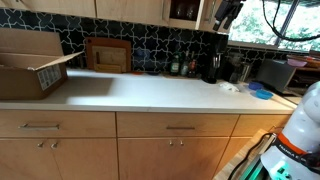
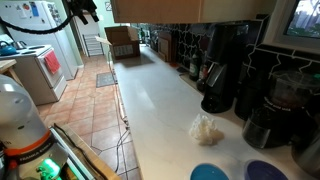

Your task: Pull open the far right top cabinet door

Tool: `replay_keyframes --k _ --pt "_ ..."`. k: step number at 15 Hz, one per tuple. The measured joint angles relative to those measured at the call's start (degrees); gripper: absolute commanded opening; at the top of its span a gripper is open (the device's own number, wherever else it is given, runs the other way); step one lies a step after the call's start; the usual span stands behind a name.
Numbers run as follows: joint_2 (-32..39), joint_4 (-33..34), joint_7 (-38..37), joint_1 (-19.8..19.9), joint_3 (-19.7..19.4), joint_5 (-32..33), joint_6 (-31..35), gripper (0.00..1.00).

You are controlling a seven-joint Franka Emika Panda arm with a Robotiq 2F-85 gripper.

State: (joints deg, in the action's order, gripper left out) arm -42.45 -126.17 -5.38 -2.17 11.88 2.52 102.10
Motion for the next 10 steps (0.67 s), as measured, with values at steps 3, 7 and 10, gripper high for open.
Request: replay_keyframes --k 3,7,10 --pt "2.7 6.81 -5.39 0.6 5.86 5.4 -9.6 1.0" --pt "7.75 17.13 -8.48 0.74 14.0 16.26 -19.11 1.0" --pt "13.84 24.73 -8.61 0.8 18.78 25.55 -24.45 1.0"
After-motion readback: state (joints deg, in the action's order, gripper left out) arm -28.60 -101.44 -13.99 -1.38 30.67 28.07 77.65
